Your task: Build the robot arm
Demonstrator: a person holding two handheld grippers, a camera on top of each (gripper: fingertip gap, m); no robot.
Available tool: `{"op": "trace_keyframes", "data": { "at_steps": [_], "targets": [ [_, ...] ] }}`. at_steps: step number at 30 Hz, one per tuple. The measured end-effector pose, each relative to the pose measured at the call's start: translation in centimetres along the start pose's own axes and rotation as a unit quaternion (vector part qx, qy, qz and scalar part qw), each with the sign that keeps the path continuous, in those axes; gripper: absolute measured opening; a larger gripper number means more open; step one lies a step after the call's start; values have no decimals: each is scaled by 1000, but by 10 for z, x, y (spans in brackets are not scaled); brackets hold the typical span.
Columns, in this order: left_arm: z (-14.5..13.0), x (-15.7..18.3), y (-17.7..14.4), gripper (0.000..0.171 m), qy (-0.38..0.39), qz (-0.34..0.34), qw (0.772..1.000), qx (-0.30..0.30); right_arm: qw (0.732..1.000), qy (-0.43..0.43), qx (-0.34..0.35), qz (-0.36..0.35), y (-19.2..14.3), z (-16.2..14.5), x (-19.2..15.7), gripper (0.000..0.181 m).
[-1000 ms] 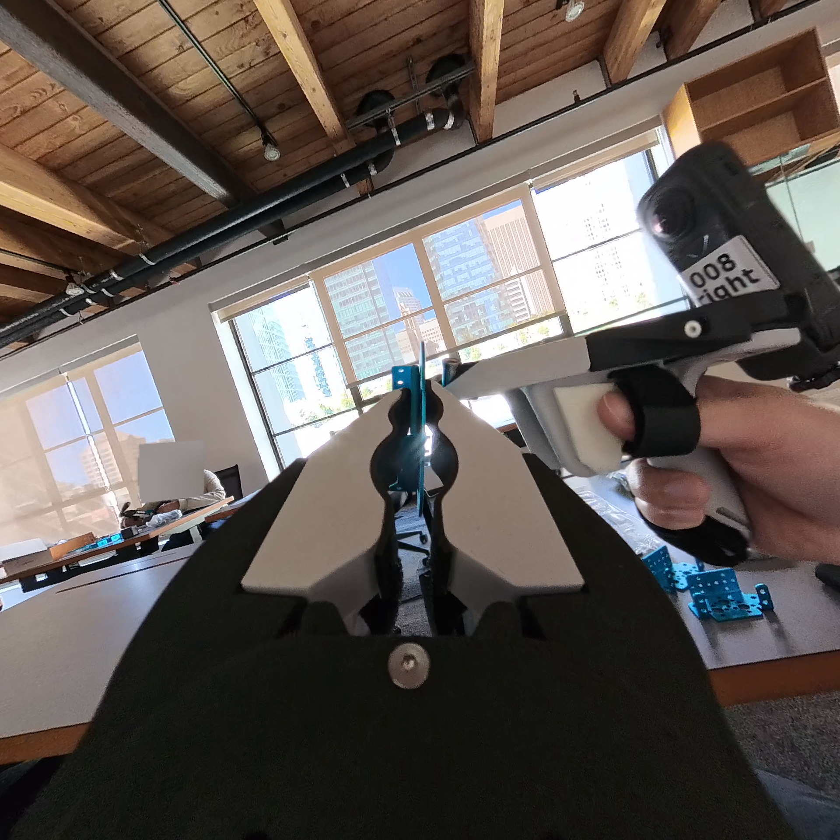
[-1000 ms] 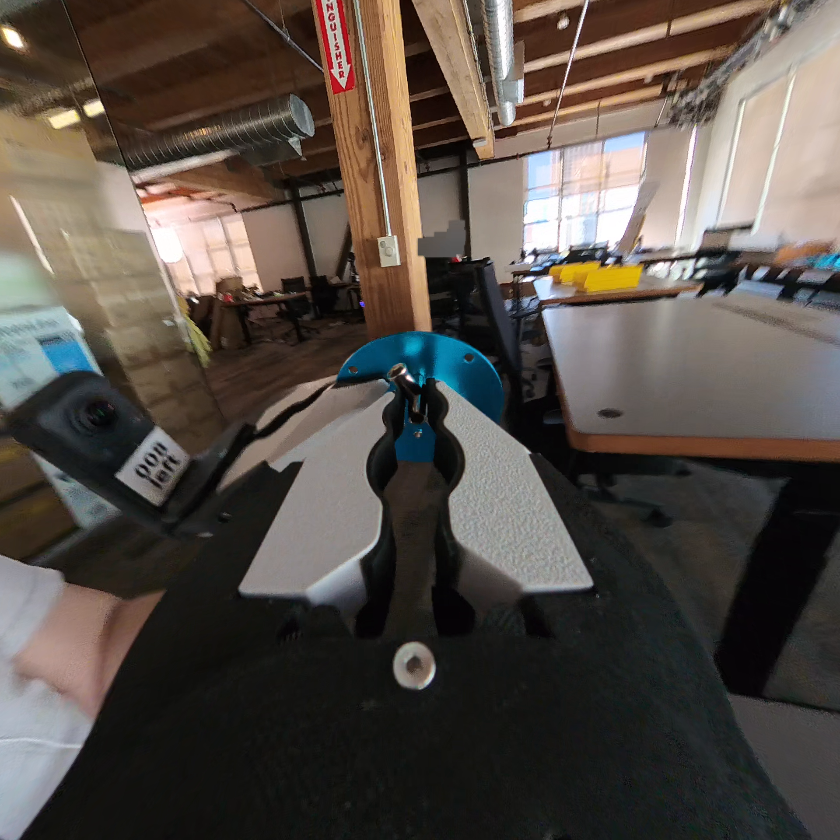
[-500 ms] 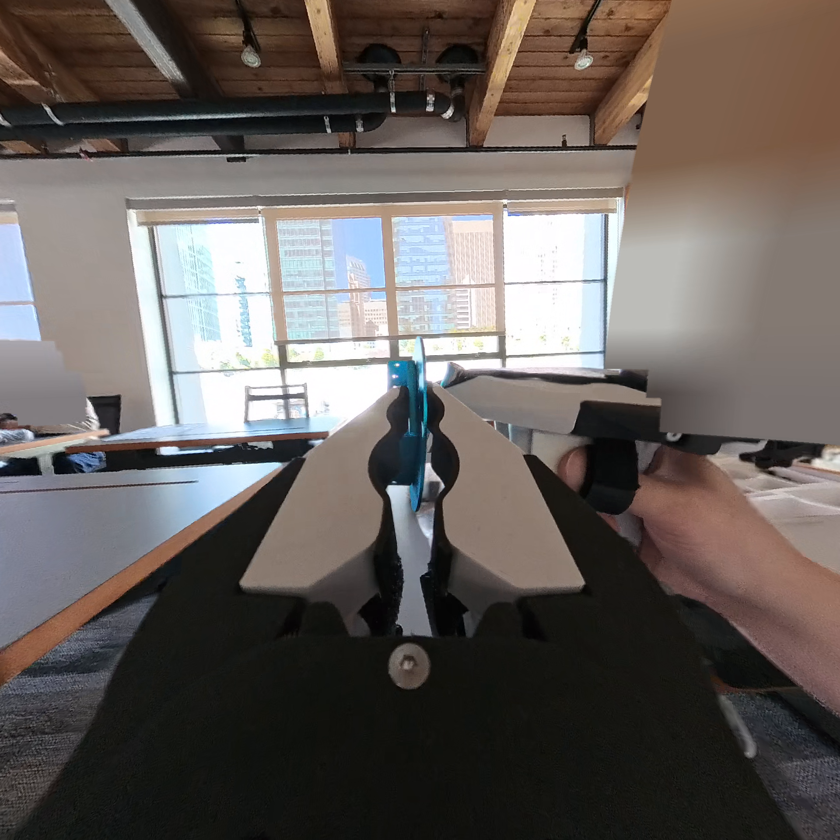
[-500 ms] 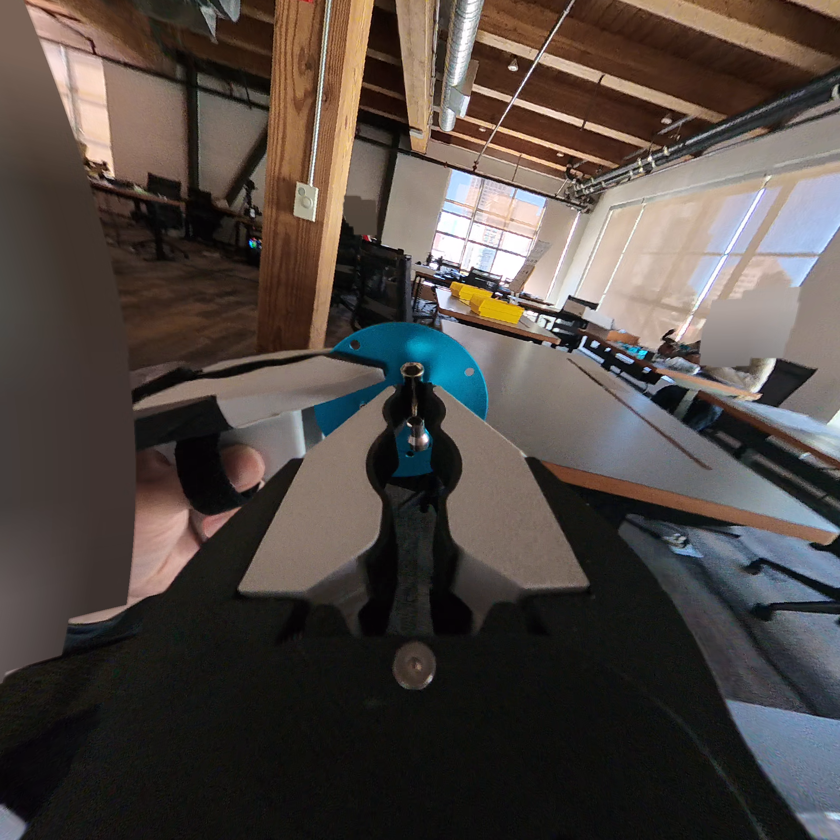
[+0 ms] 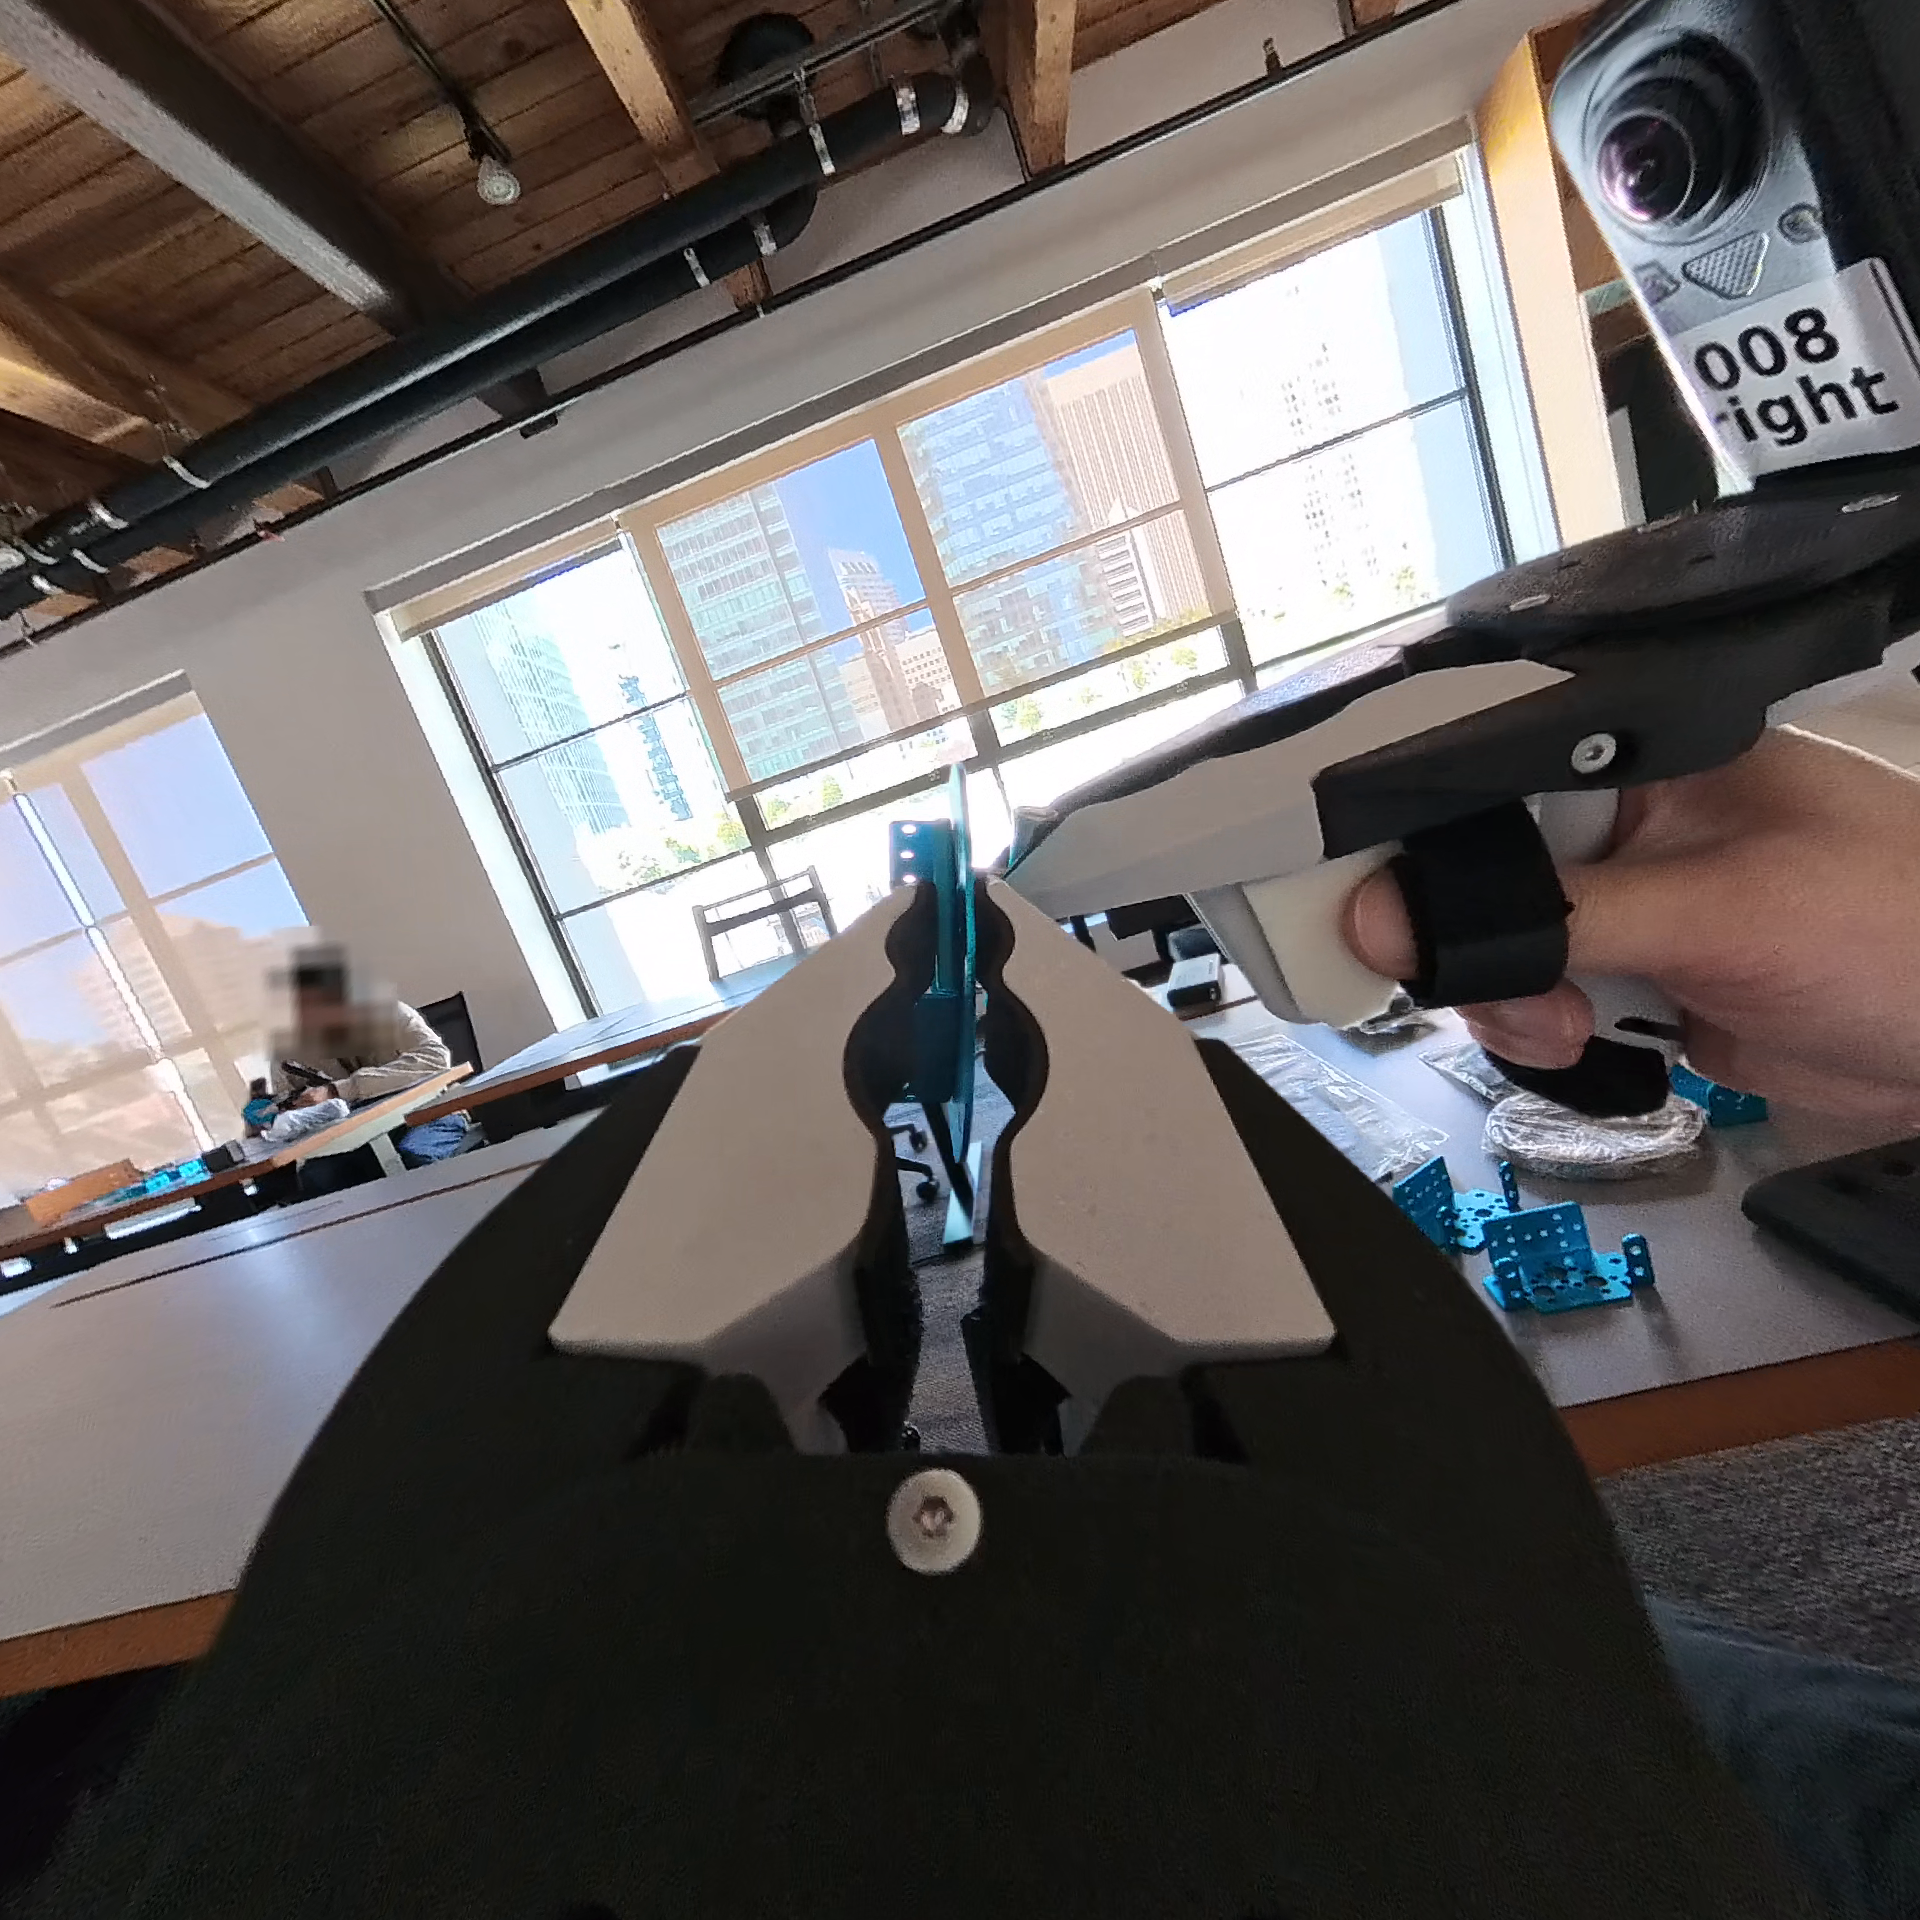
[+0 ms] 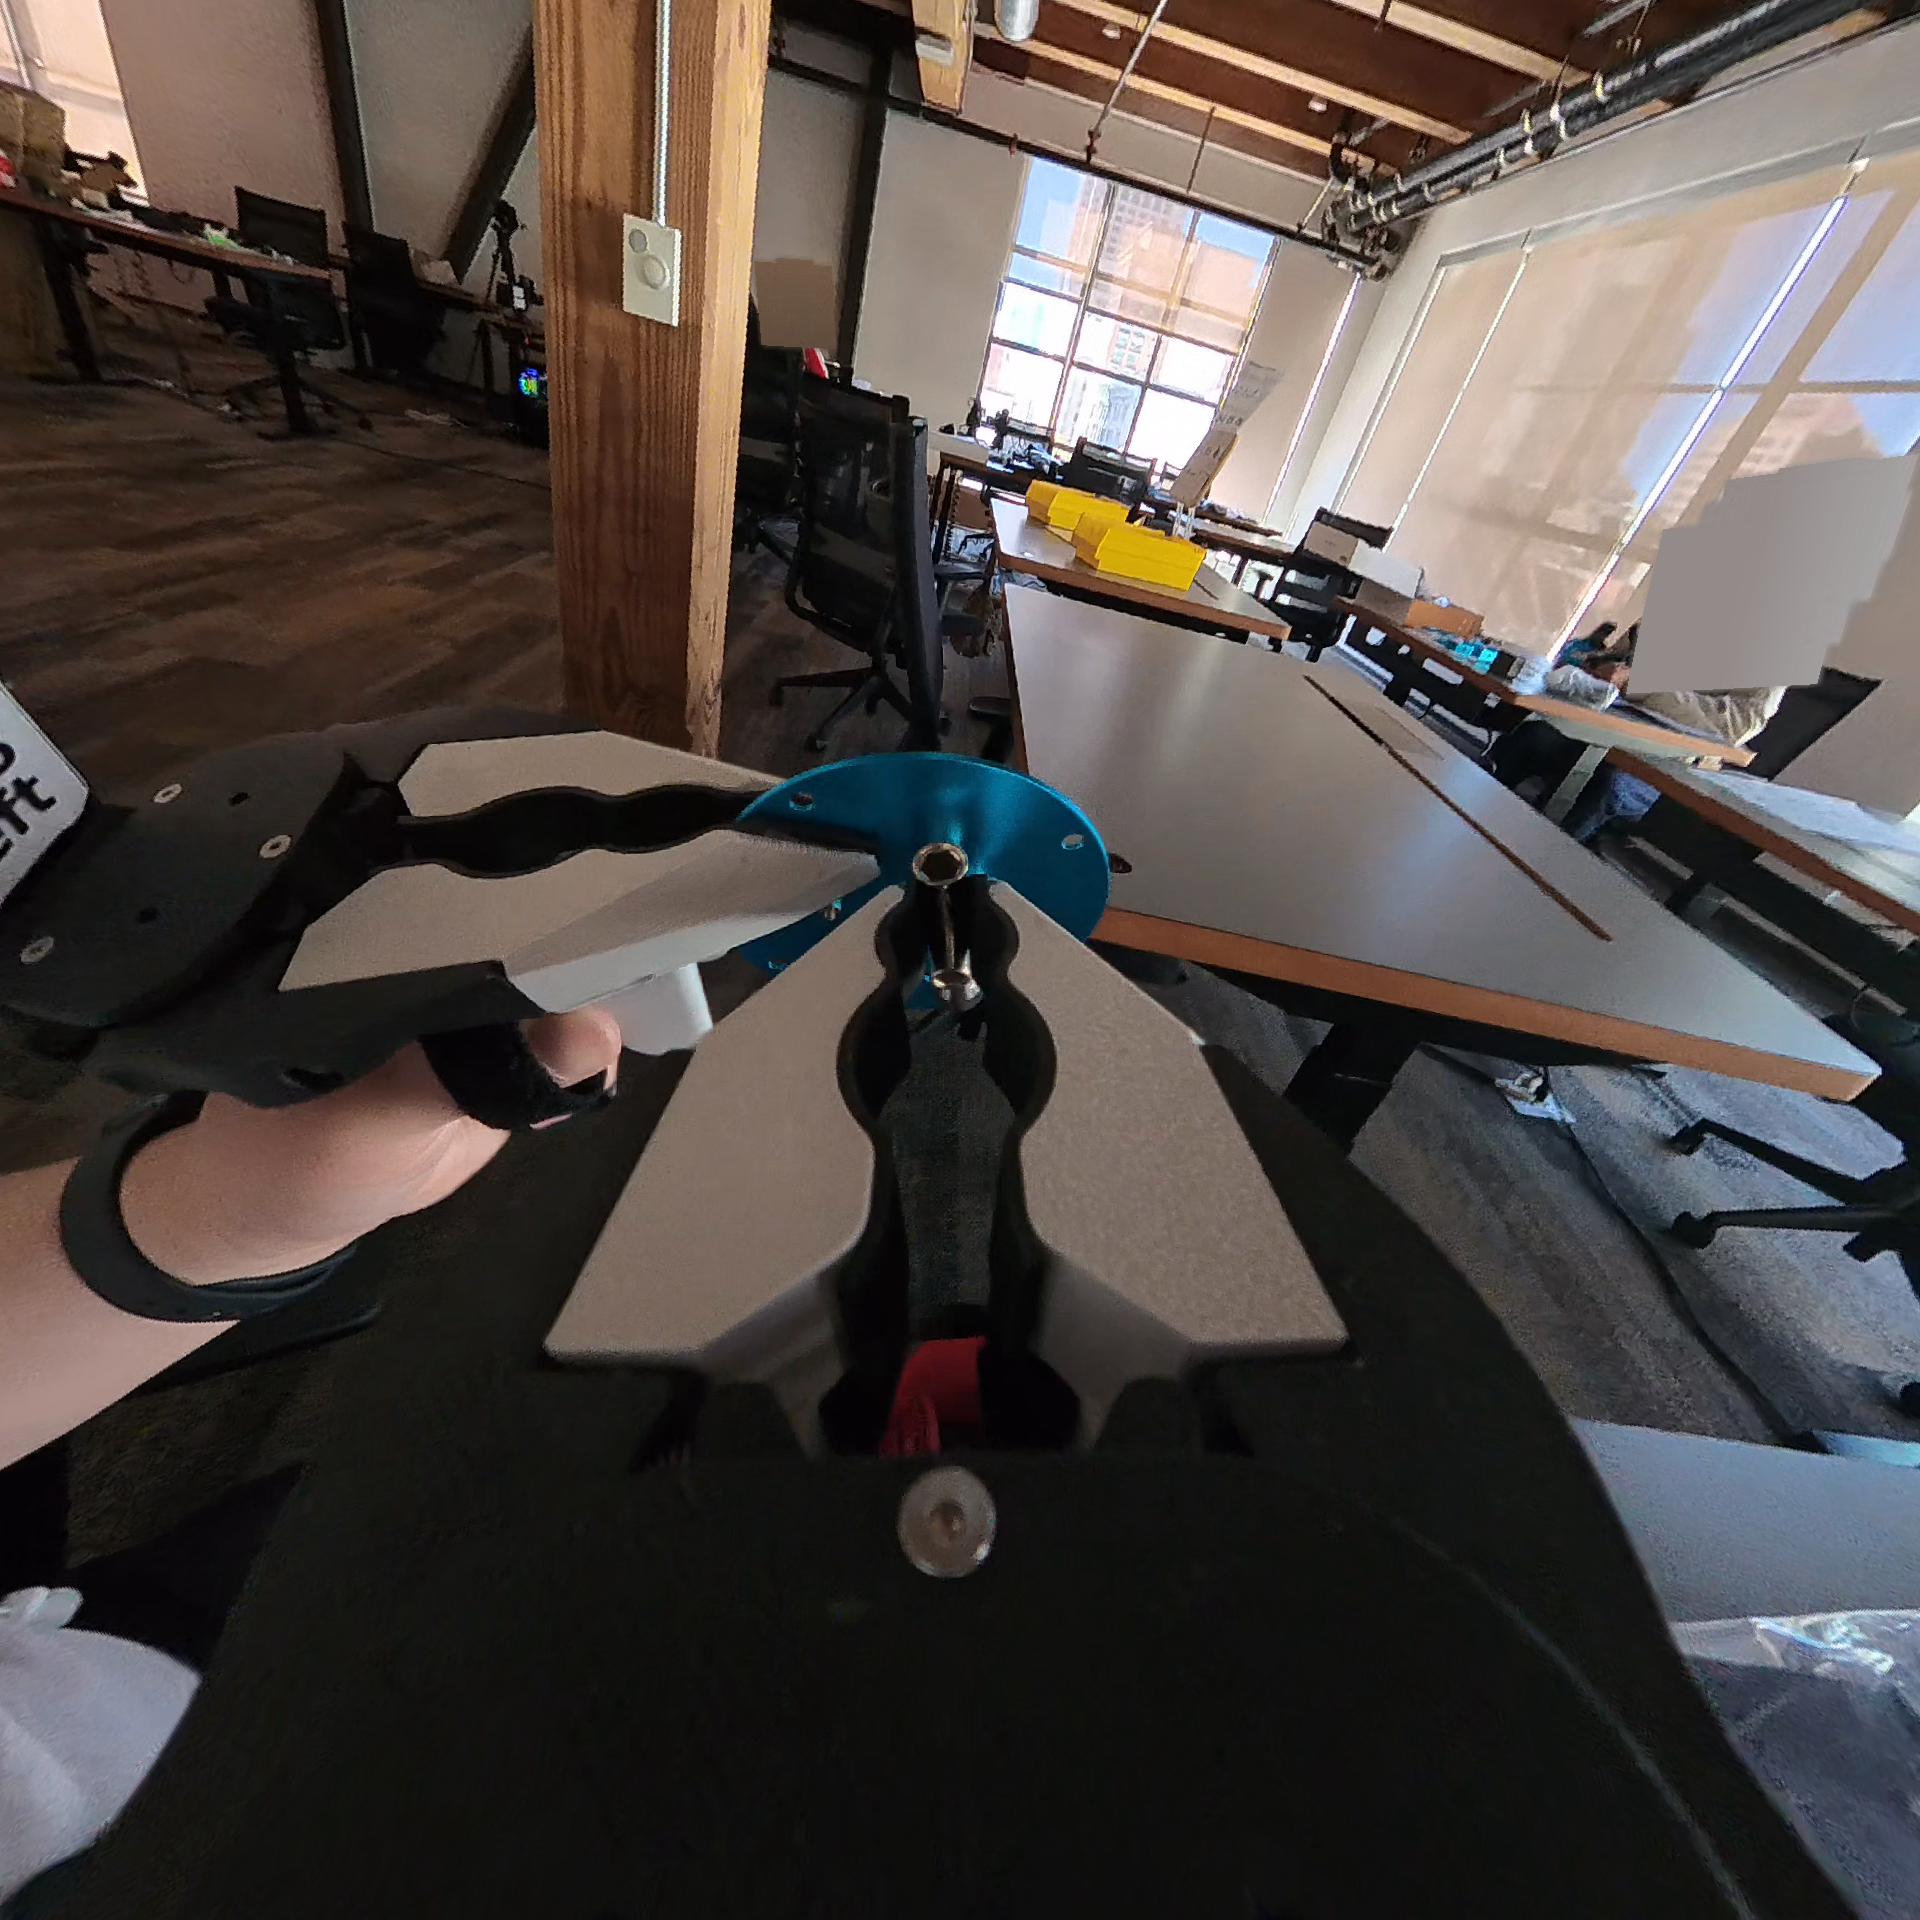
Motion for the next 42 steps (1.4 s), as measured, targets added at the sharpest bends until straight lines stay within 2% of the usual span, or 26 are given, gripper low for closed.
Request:
{"op": "trace_keyframes", "data": {
  "at_steps": [2,4,8,13,17,21,25,30,34,38,42],
  "targets": [
    [-1,1,1,4,24,10,1000,-2,1000,31,-6,3,1,0,0,7],
    [-3,1,2,4,47,18,999,-11,1000,23,-14,-8,2,-1,2,7],
    [-8,1,3,3,-29,-25,999,-27,992,-112,-27,-43,2,-5,3,7],
    [-6,-1,3,4,-88,-41,995,-32,987,-150,-27,-49,3,-4,2,7],
    [-4,-1,2,5,-115,-43,992,-18,995,-95,-8,-19,3,-1,2,7],
    [-6,2,3,4,-33,-12,999,-26,999,-30,-8,-8,4,-5,3,7],
    [-3,1,3,4,-16,-11,1000,-14,999,-26,-7,-25,3,-2,2,7],
    [-4,1,2,4,7,-2,1000,-6,996,87,-2,31,6,-6,0,8],
    [-2,1,1,4,3,-7,1000,3,994,103,11,42,5,-5,-2,9],
    [1,0,-3,3,11,2,1000,27,976,195,28,94,6,-2,-6,10],
    [-5,0,-3,3,18,6,999,29,935,321,37,144,7,-8,-5,9]
  ]
}}
Point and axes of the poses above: each gripper's, where its closed fingertips meet, y out along the fingers, z out of its top, x = y × z across the jaws, the point moved 1 cm from there along -y, back along the fingers, and after that the axes turned 3 degrees about y, right-handed, at the moved point
